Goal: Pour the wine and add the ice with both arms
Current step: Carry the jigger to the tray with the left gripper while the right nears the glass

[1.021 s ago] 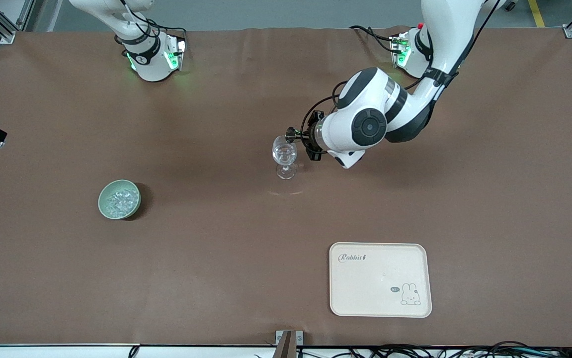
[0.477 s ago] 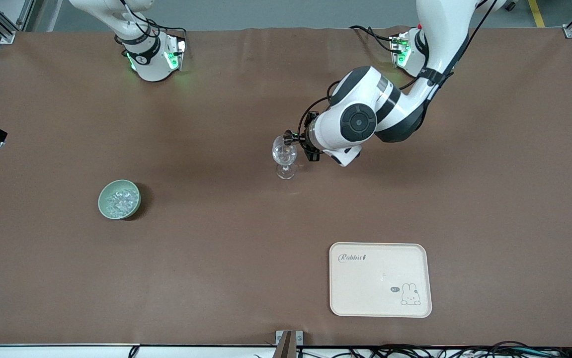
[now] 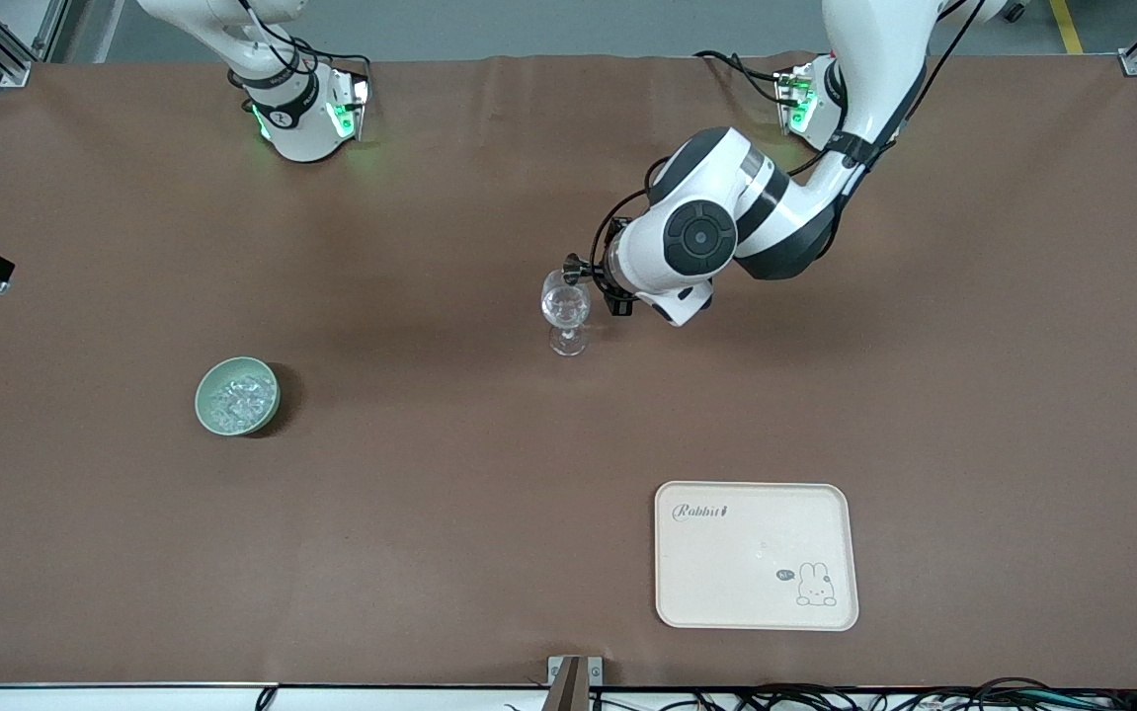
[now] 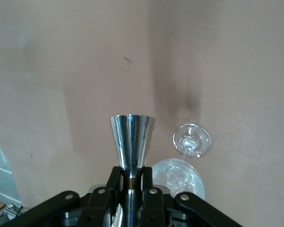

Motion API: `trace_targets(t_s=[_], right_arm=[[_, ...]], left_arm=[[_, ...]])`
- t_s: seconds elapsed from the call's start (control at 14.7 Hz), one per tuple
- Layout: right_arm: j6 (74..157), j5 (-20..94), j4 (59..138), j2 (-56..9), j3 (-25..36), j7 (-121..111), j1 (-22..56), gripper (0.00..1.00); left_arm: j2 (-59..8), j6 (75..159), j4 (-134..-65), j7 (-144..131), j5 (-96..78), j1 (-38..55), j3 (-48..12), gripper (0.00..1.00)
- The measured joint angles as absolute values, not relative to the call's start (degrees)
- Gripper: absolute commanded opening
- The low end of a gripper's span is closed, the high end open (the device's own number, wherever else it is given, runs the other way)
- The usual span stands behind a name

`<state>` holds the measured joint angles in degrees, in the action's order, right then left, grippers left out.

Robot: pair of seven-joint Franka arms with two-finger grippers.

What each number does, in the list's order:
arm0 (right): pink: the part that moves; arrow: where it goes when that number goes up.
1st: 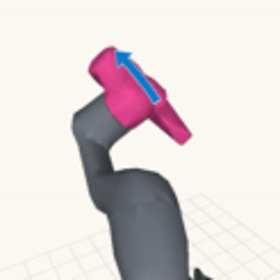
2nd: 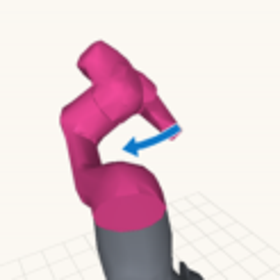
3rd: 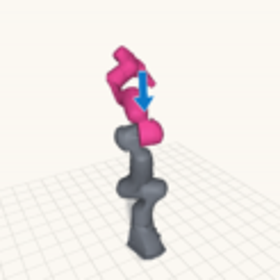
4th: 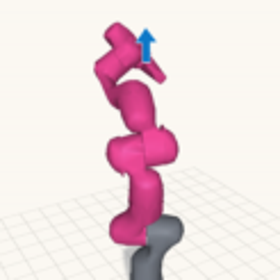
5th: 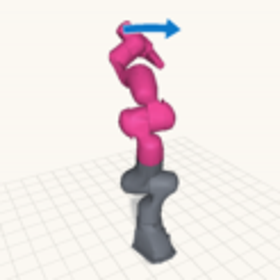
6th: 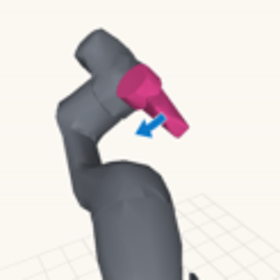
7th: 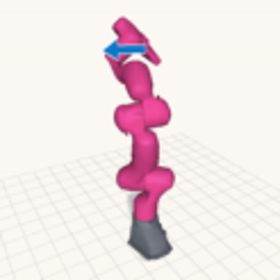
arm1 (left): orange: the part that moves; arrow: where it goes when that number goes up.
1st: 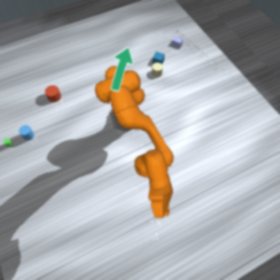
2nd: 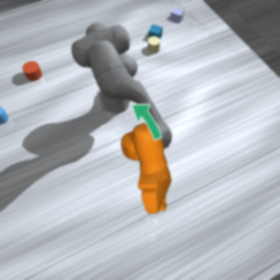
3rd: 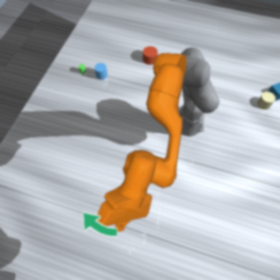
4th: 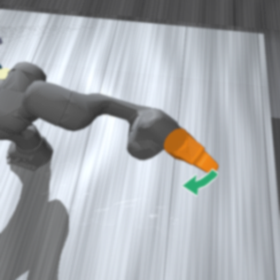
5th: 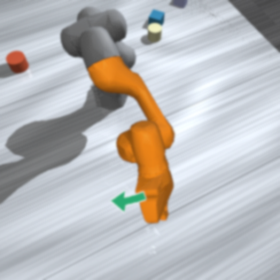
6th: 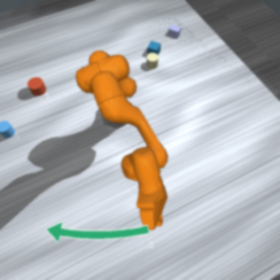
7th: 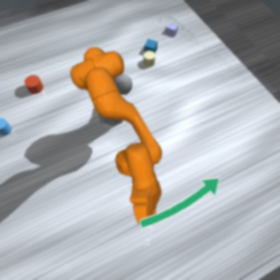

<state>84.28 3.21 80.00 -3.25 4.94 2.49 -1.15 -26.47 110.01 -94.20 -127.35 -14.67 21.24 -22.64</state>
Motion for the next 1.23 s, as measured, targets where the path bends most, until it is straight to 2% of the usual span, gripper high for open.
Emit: trace_targets(t_s=[0.48, 0.82, 1.02, 1.23], right_arm=[[84.3, 3.2, 80.0, -3.2, 4.9, 2.5, -1.1, 0.01], [84.3, 3.2, 80.0, -3.2, 4.7, 2.5, -0.5, 0.01], [84.3, 3.2, 79.9, -3.3, 4.5, 4.1, 1.7, 0.01], [84.3, 3.3, 79.9, -3.3, 4.2, 11.0, 7.3, 0.01]], left_arm=[[-26.8, 110.0, -94.0, -116.6, -17.0, 19.9, -22.2, 0.00], [-27.2, 109.9, -91.1, -102.2, -25.4, 12.6, -21.9, 0.00], [-30.0, 110.1, -86.8, -96.6, -28.8, 6.9, -21.7, 0.00], [-35.8, 110.7, -80.1, -92.5, -31.2, 1.4, -21.6, 0.00]])
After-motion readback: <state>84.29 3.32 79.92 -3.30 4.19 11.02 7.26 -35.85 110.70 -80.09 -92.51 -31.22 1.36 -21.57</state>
